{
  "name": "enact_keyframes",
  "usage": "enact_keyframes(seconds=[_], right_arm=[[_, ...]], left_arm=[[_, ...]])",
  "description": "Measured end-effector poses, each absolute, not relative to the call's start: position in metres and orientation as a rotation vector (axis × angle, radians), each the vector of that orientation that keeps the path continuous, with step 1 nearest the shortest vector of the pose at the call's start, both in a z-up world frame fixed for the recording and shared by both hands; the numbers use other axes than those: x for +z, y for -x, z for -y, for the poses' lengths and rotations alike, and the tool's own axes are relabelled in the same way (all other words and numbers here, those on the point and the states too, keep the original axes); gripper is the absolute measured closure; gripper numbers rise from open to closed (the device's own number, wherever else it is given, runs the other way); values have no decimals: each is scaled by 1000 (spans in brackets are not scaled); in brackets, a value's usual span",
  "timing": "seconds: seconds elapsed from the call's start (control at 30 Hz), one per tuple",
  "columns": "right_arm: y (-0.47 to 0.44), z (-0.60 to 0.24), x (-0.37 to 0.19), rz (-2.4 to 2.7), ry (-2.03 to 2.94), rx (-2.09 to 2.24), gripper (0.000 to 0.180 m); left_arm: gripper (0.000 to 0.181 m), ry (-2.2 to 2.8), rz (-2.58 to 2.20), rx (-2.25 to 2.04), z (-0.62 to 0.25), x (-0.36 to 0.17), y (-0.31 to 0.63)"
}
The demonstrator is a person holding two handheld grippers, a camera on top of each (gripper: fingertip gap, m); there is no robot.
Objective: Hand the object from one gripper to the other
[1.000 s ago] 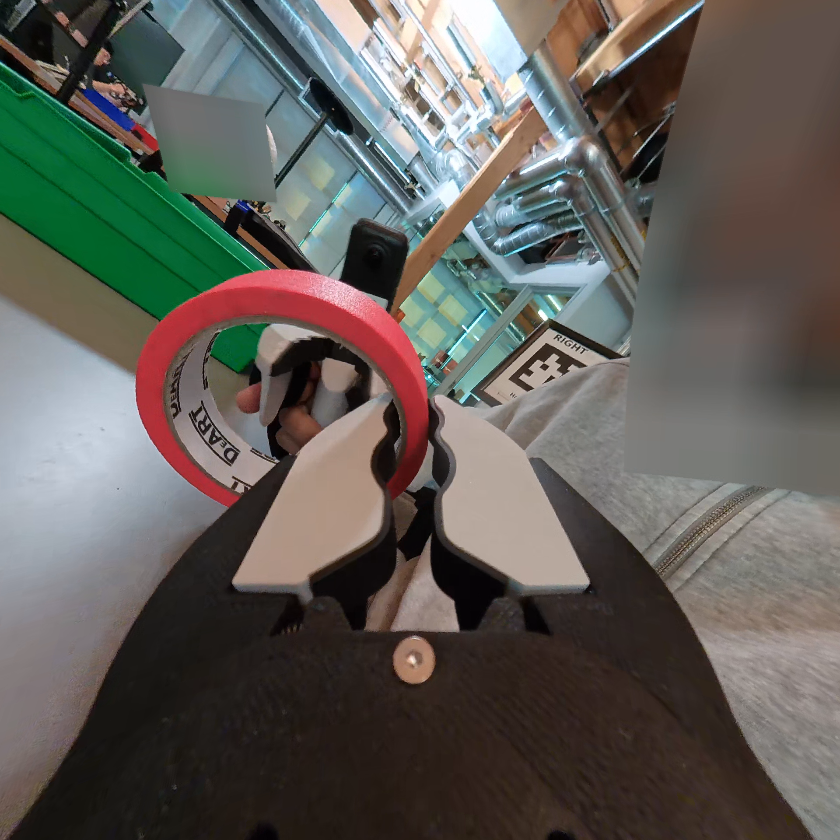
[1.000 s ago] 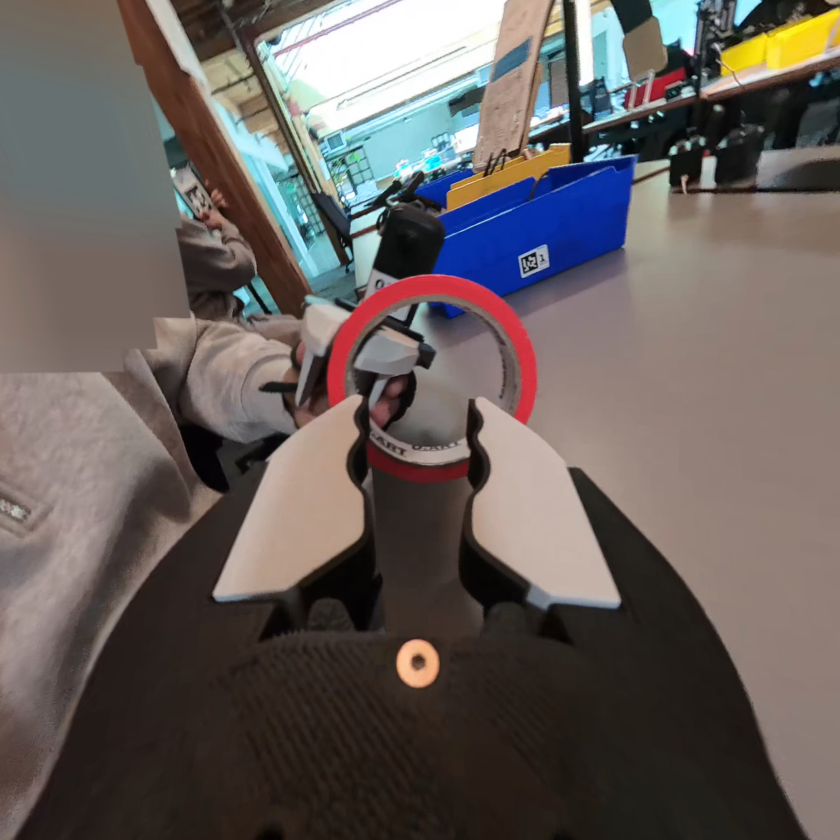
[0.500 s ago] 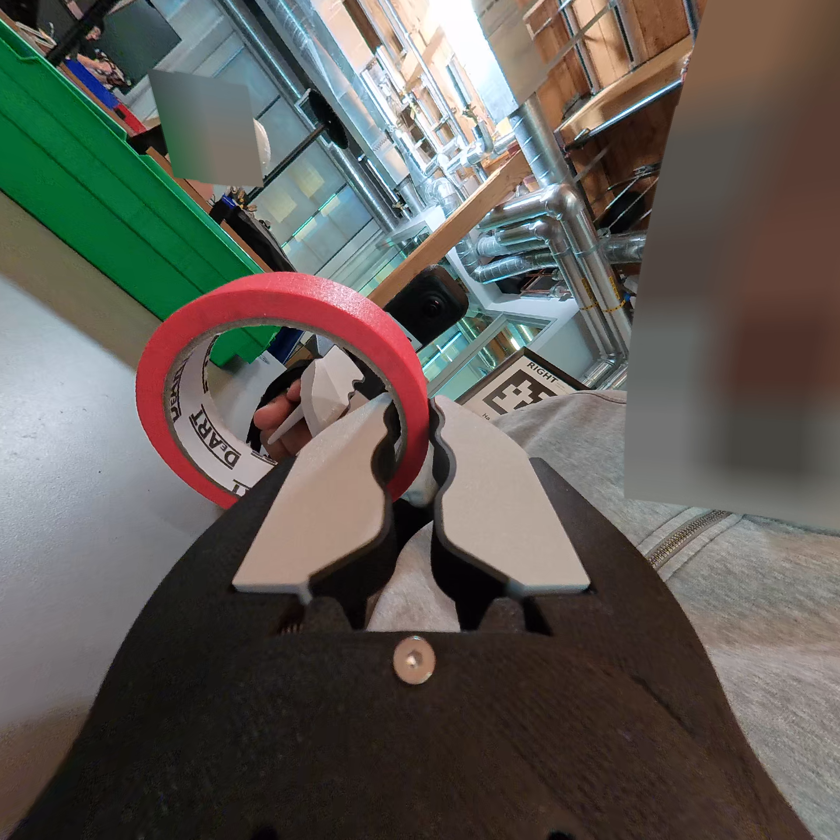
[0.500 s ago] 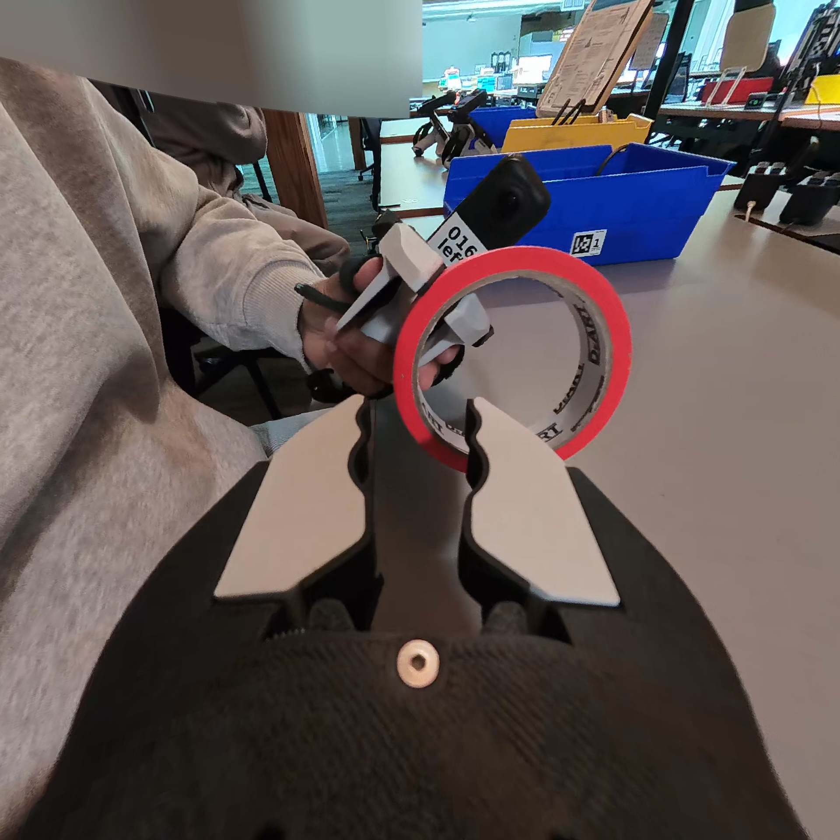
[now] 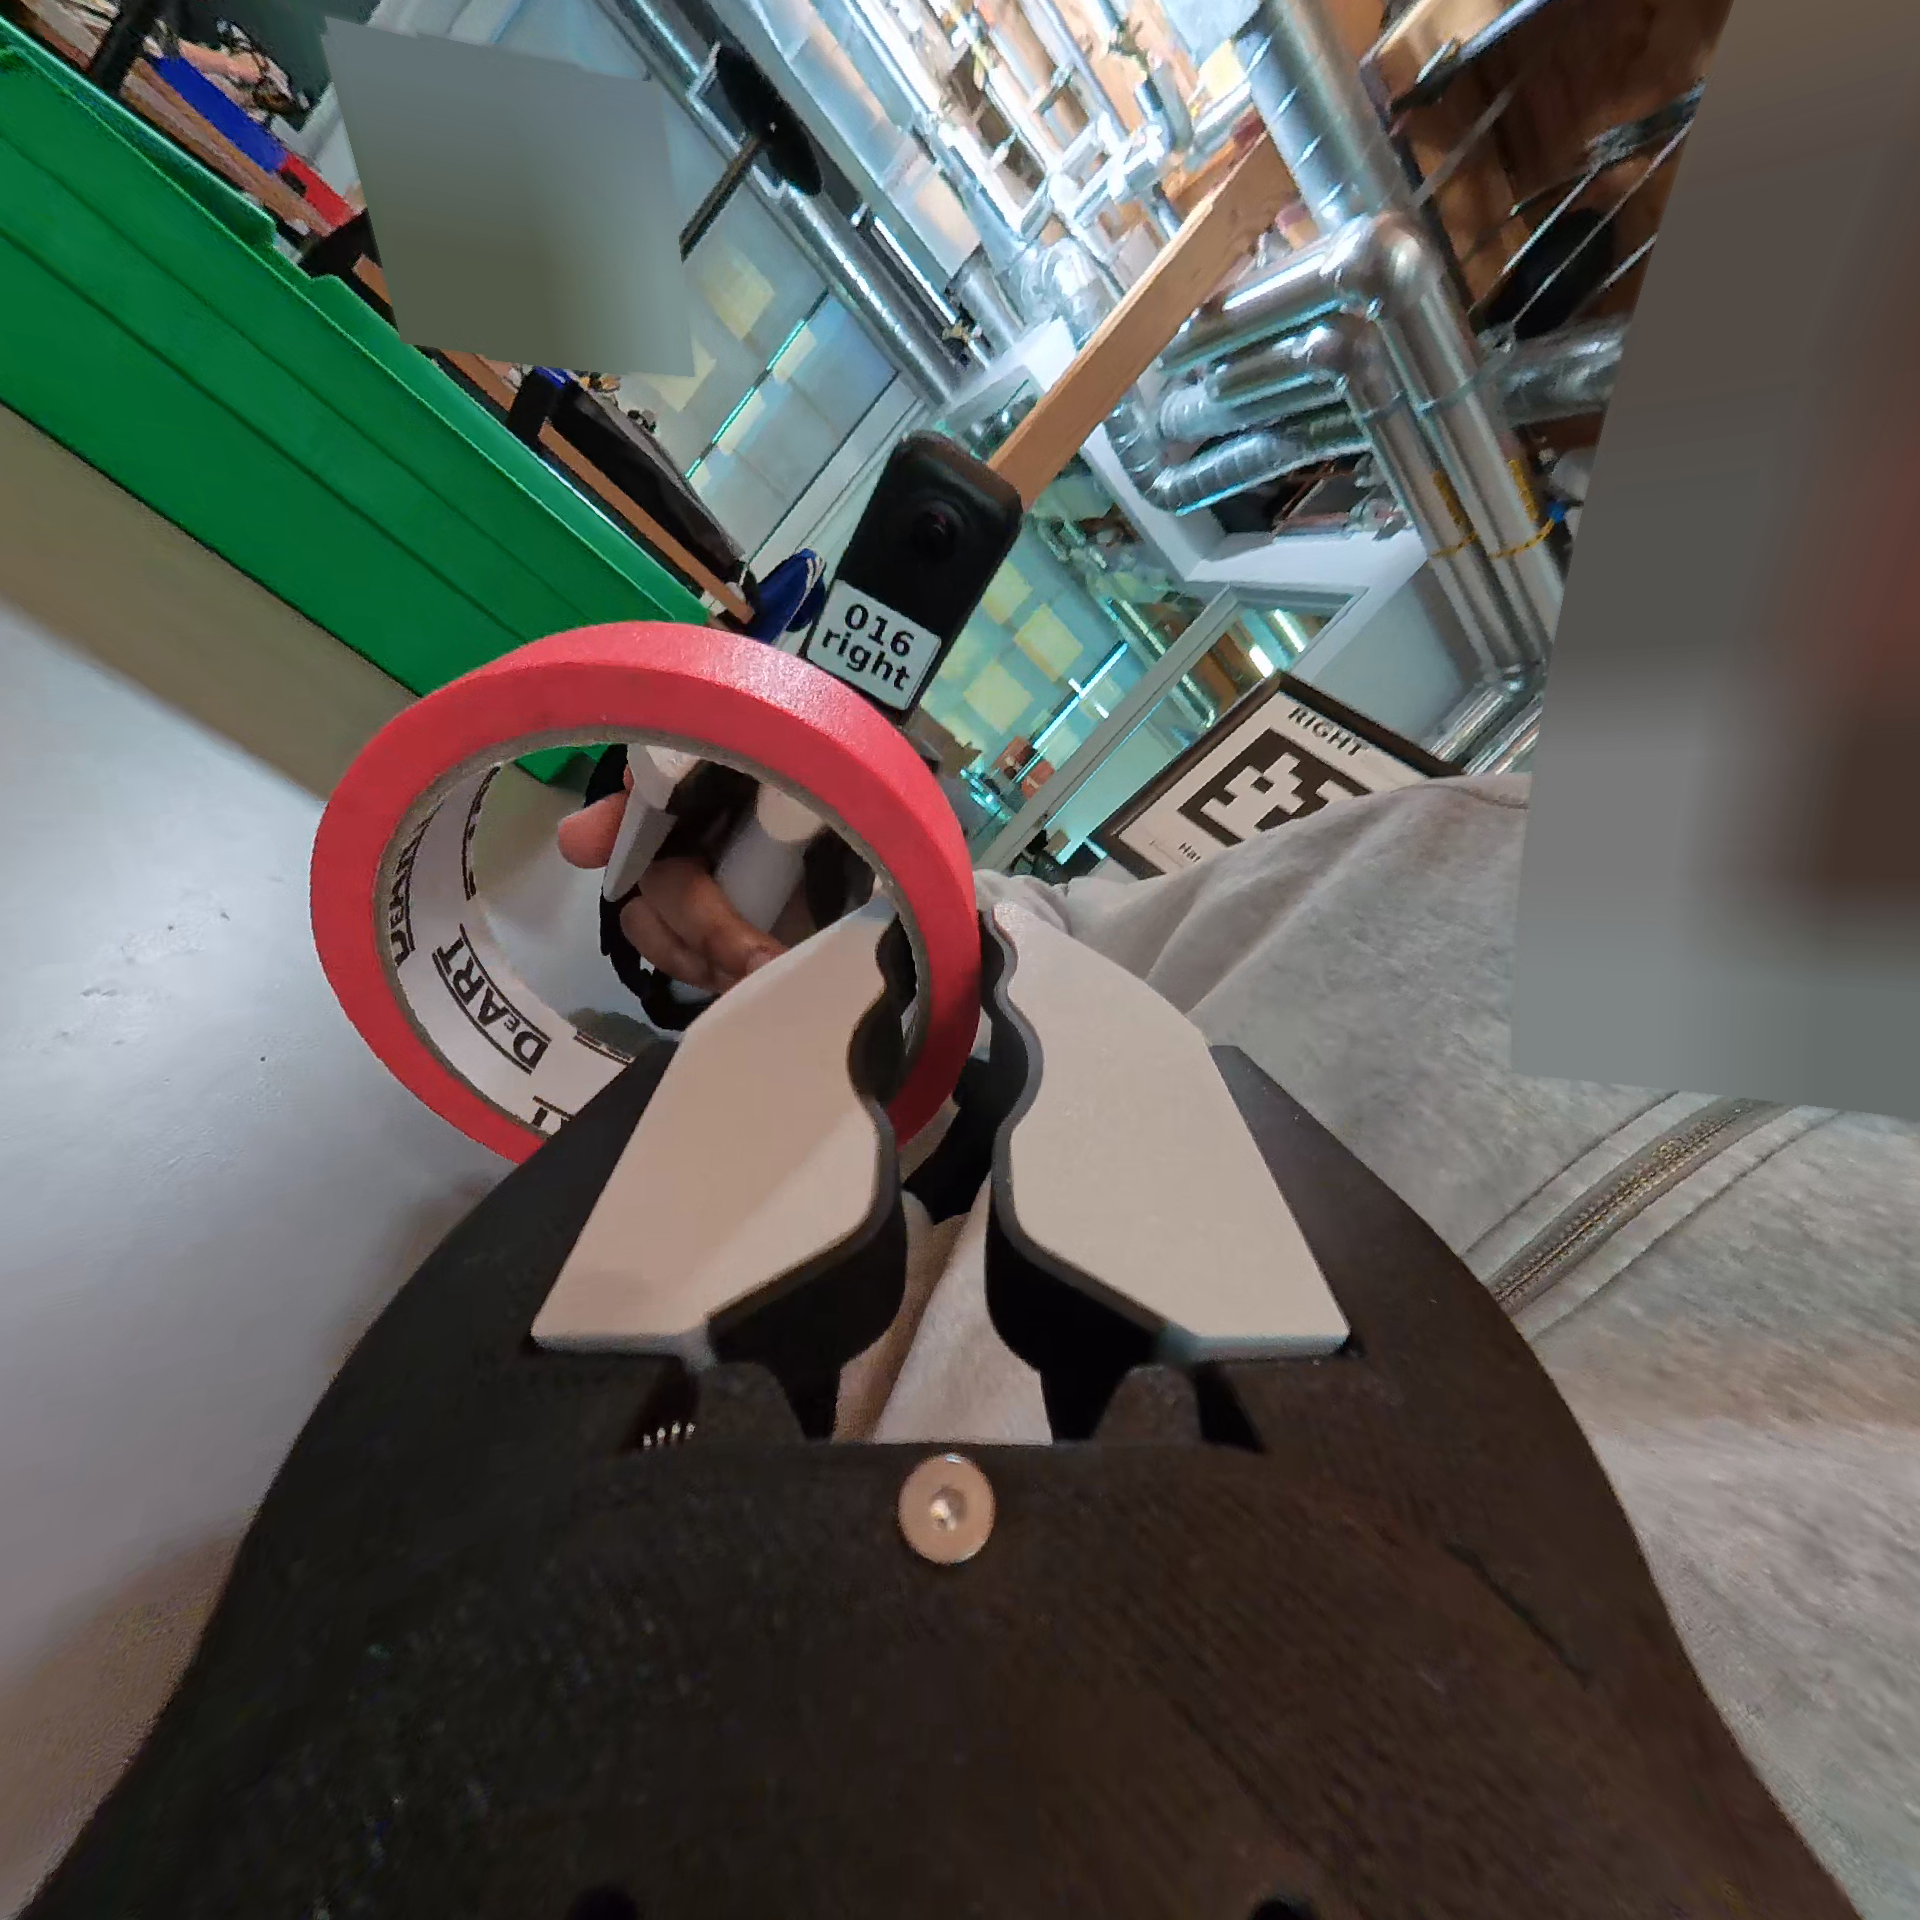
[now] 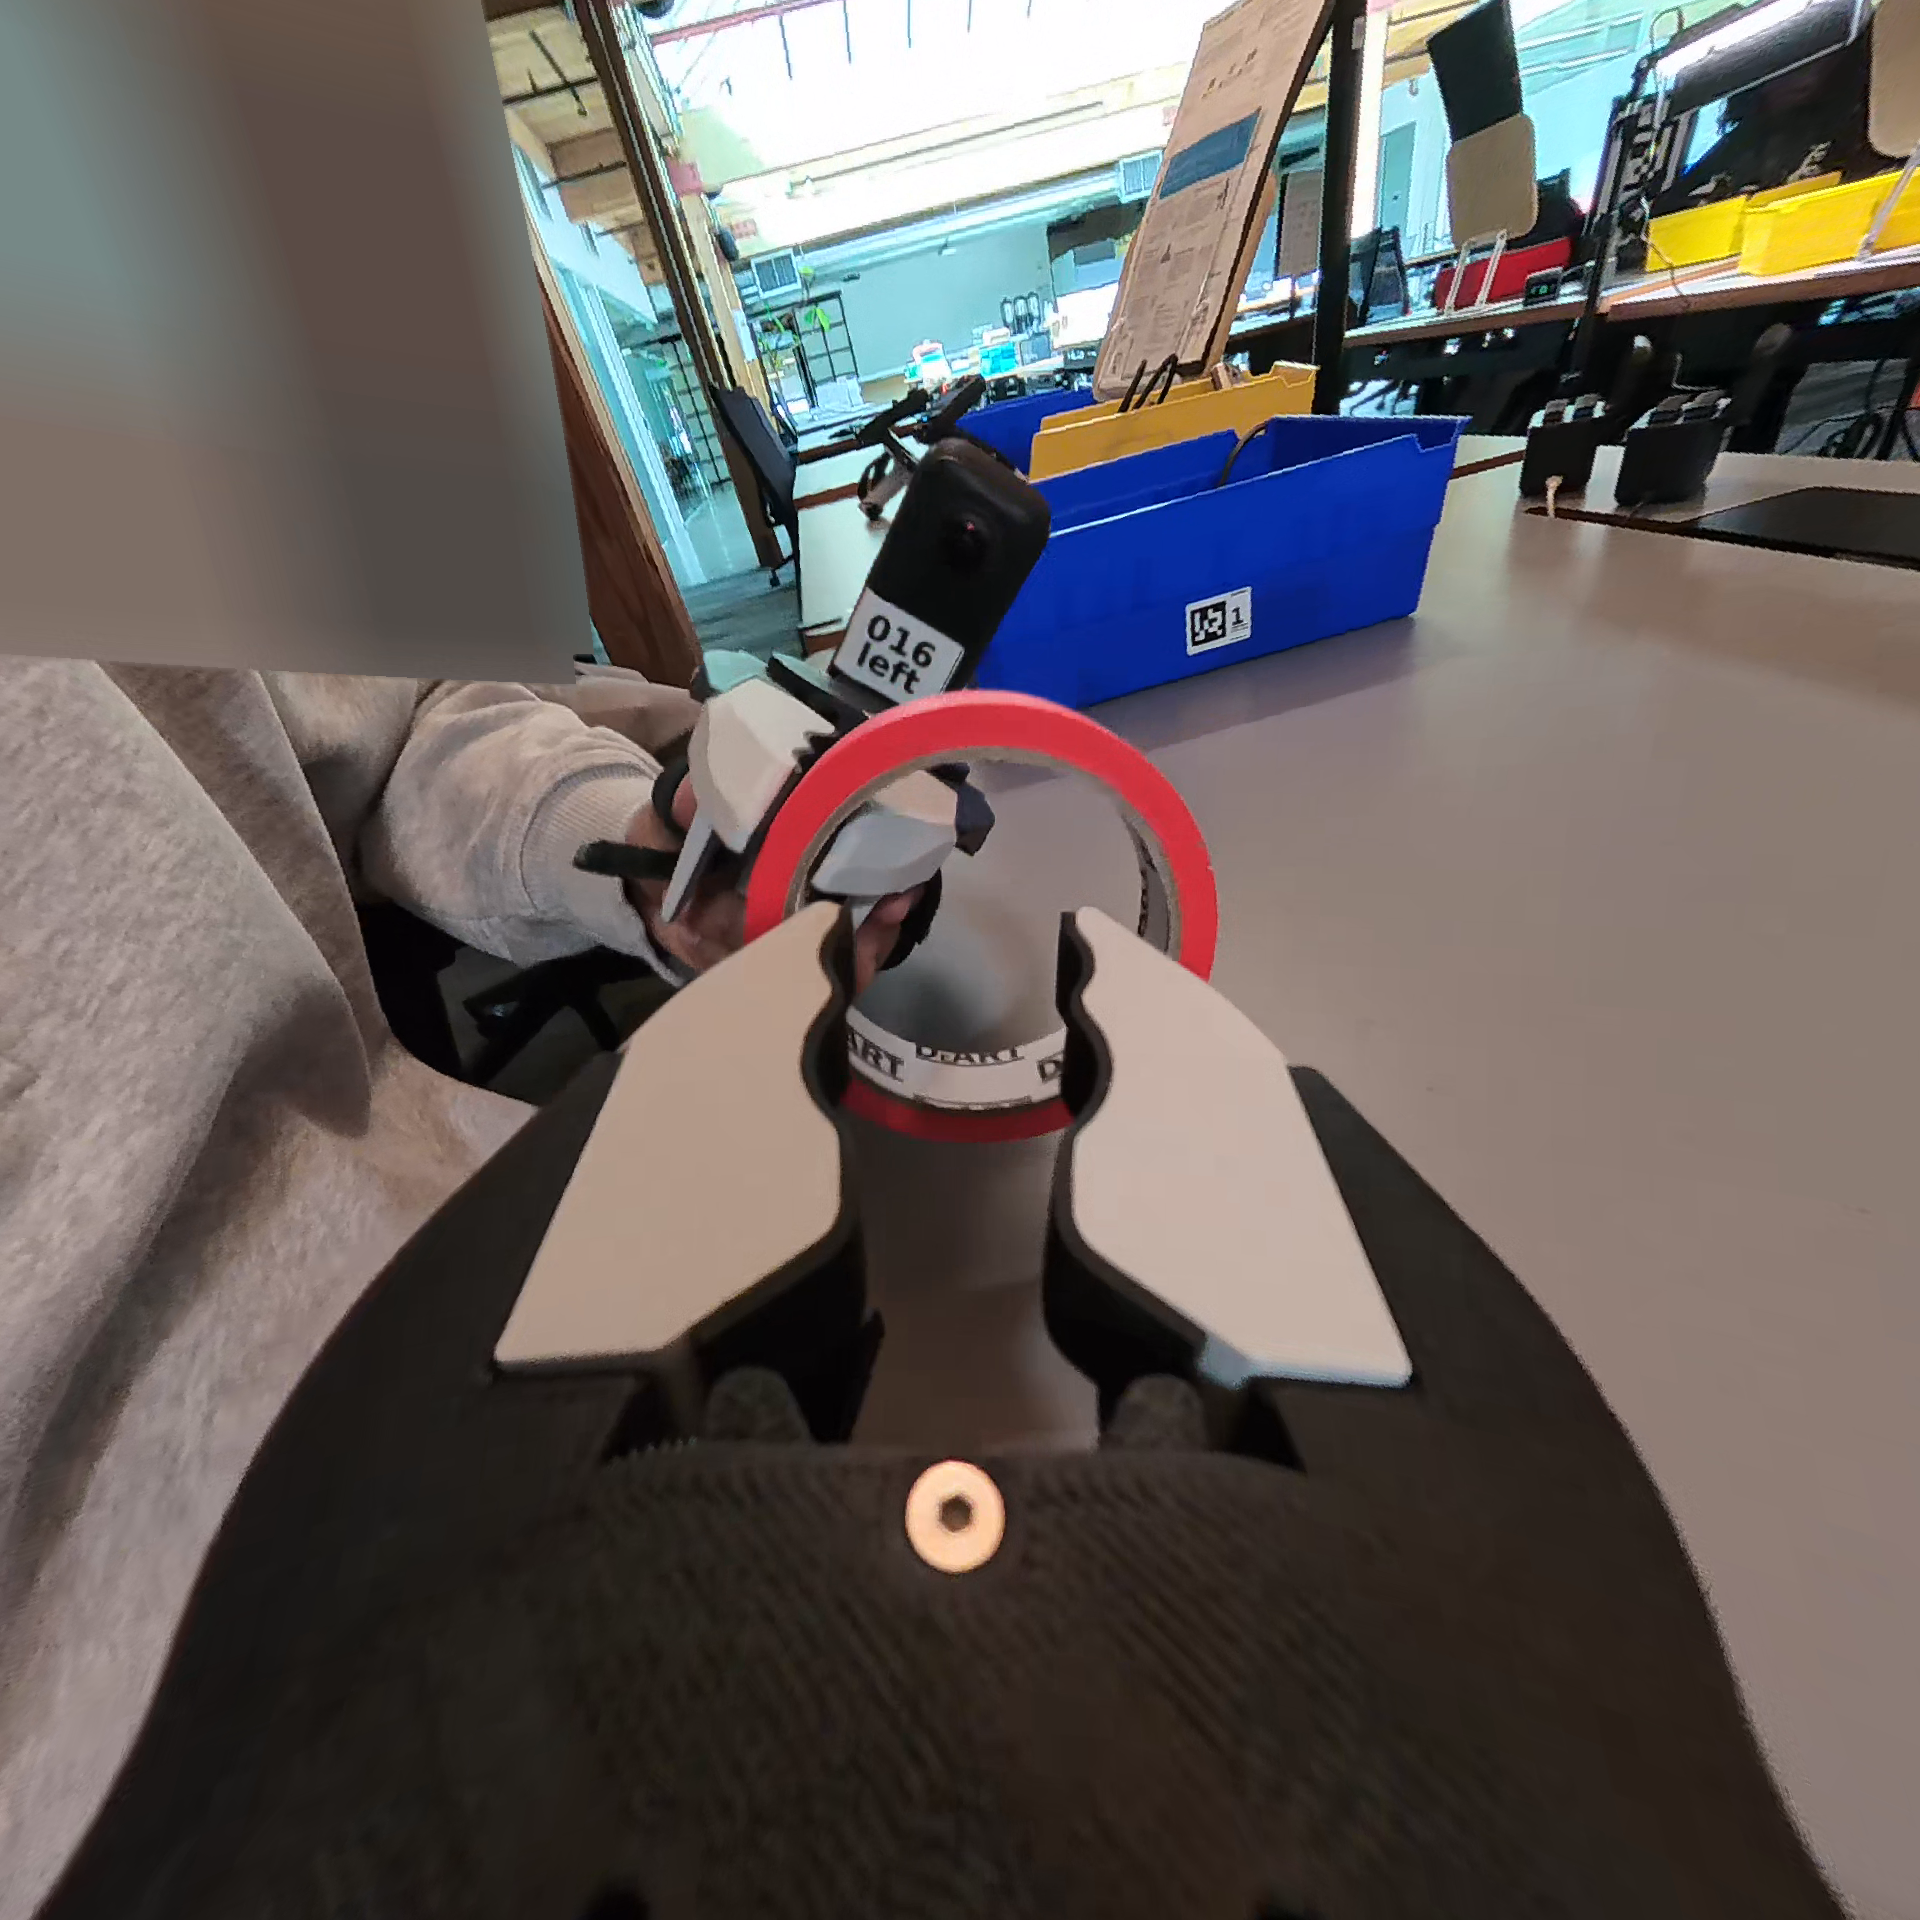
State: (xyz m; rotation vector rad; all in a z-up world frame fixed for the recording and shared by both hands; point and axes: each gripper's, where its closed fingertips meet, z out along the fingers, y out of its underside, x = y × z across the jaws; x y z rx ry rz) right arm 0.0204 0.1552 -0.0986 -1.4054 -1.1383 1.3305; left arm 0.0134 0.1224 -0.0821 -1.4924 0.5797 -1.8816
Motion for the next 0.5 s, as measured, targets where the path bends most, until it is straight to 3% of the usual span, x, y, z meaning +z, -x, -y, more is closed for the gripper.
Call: enact_keyframes(seconds=[0.03, 0.5], right_arm=[[-21, -155, -97, 1127, 1404, 1347, 141], [-10, -137, -92, 1049, 1468, 1634, 132]], left_arm=[[171, 1499, -596, -1867, -122, -83, -15], [171, 1594, -765, -1536, -122, -102, -23]])
